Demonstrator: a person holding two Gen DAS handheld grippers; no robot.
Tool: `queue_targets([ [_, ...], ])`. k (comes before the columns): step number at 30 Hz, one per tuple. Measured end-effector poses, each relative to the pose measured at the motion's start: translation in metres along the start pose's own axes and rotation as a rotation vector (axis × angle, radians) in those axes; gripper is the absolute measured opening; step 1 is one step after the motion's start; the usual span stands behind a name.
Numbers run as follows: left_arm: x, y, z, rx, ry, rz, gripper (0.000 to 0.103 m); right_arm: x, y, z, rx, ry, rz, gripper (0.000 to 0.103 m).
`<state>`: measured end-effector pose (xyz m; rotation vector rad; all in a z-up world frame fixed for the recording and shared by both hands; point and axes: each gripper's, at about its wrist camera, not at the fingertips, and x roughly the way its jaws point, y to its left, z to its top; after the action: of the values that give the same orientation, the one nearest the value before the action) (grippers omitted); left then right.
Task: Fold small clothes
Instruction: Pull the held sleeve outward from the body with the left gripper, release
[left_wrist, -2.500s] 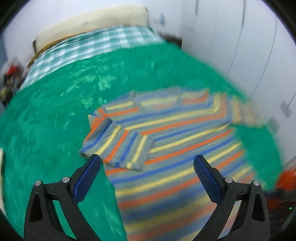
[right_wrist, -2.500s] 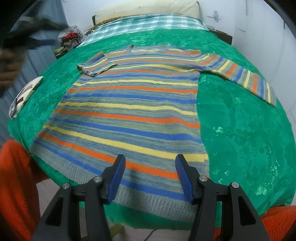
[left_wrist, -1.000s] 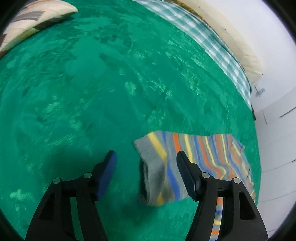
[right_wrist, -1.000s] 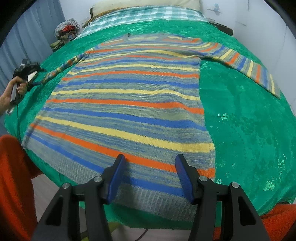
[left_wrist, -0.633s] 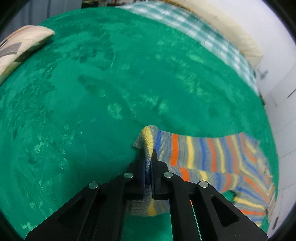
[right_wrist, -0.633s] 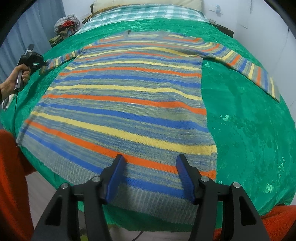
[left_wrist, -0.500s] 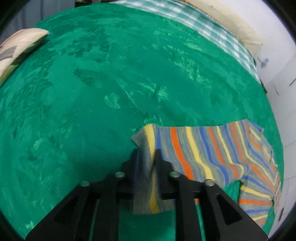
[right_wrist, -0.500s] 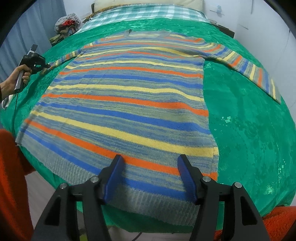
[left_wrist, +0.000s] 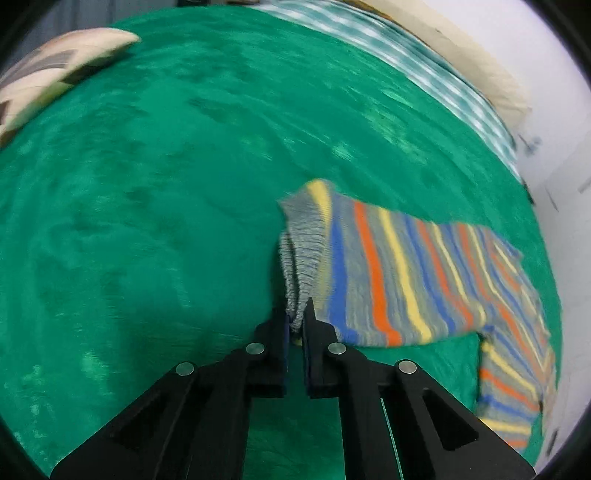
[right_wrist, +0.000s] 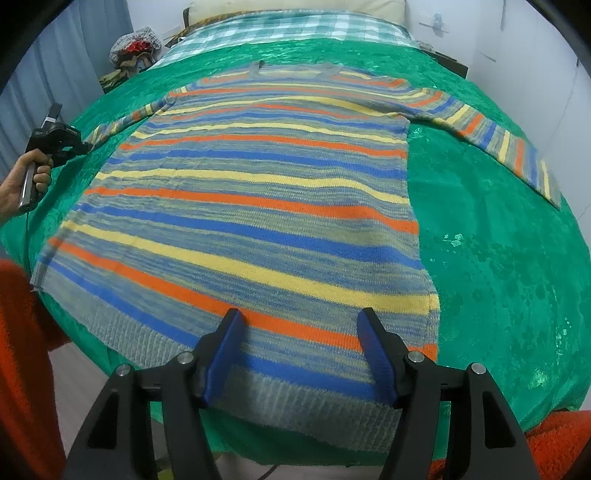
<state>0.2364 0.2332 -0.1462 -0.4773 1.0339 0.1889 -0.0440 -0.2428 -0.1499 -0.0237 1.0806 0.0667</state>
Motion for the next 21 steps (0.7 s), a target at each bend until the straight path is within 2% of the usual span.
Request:
queue_targets([
  [5, 0.002, -0.012, -0.005, 0.119, 0.023, 0.091, 0.004, 0.000, -0.001, -0.001, -0.005, 0.001, -0.005, 0.064],
  [7, -0.001, -0.012, -0.003, 0.128, 0.032, 0.101, 0.013, 0.000, -0.001, -0.001, -0.005, 0.001, -0.004, 0.064],
  [9, -0.007, -0.007, 0.000, 0.103, 0.030, 0.061, 0.022, 0.000, -0.002, -0.001, -0.004, 0.001, -0.002, 0.064],
  [10, -0.006, -0.006, 0.001, 0.088, 0.026, 0.036, 0.032, 0.000, -0.002, -0.001, -0.002, 0.001, 0.000, 0.064],
  [13, -0.009, 0.004, 0.011, 0.013, -0.004, -0.065, 0.055, 0.000, -0.002, -0.001, -0.003, 0.002, -0.001, 0.064],
  [15, 0.001, 0.005, 0.018, -0.030, 0.028, -0.132, 0.059, 0.000, 0.000, -0.002, -0.007, 0.002, -0.005, 0.064],
  [16, 0.010, 0.004, 0.020, -0.044, 0.063, -0.164, 0.059, 0.000, 0.000, -0.002, -0.009, 0.002, -0.008, 0.064],
  [17, 0.015, 0.001, 0.021, -0.043, 0.074, -0.157, 0.057, 0.001, 0.000, -0.002, -0.010, 0.003, -0.010, 0.064],
  [18, 0.016, -0.003, 0.023, -0.024, 0.056, -0.111, 0.041, 0.001, 0.001, -0.002, -0.011, 0.005, -0.012, 0.065],
  [19, 0.017, -0.006, 0.025, 0.002, 0.035, -0.015, 0.021, 0.002, 0.001, -0.002, -0.012, 0.006, -0.013, 0.065],
  [21, 0.019, -0.001, 0.031, -0.005, 0.014, 0.141, 0.016, 0.003, 0.001, -0.002, -0.013, 0.009, -0.016, 0.065],
])
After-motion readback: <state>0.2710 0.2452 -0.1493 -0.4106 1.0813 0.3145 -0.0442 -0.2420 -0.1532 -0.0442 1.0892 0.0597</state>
